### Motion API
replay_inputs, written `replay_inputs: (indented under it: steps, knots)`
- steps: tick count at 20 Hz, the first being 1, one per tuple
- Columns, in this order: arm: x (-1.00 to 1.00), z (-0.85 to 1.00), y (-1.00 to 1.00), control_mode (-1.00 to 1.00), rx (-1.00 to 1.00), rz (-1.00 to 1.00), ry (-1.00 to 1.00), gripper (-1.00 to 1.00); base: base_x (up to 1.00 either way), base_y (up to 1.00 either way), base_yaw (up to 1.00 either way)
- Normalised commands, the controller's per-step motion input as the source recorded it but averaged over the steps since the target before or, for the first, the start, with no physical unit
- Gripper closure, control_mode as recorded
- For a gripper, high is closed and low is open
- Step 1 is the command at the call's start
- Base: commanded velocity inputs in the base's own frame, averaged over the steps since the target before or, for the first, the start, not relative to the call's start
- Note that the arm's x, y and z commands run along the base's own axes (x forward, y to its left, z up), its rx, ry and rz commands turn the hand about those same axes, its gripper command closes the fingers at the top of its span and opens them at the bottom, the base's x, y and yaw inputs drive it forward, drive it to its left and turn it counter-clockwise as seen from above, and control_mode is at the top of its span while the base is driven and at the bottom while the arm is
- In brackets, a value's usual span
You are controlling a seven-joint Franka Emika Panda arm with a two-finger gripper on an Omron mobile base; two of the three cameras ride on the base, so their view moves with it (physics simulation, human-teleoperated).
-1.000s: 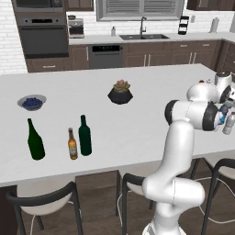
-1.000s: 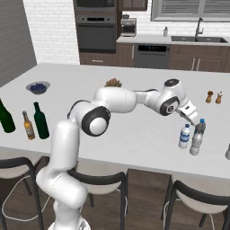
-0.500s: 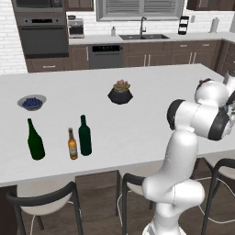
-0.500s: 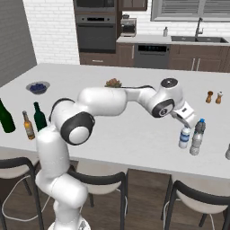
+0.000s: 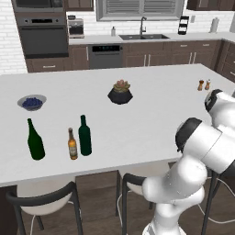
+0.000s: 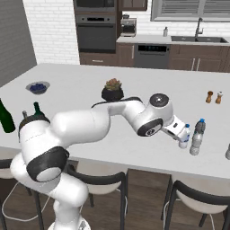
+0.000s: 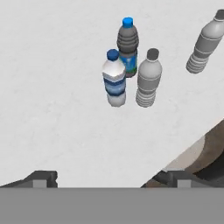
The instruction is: Move the plastic bottles in the middle to the plastics group, and the glass bottles in the middle to the glass group.
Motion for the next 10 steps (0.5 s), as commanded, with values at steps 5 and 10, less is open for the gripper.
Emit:
replay_inputs:
  steps: [5, 10]
  knots:
    - [-0.83, 0.0, 0.47, -1.0, 0.0, 0.22, 0.0, -1.0, 0.0, 0.0, 0.0]
    - [-0.87, 0.09, 0.41, -1.0, 0.0, 0.21, -0.03, -1.0, 0.0, 0.0, 0.0]
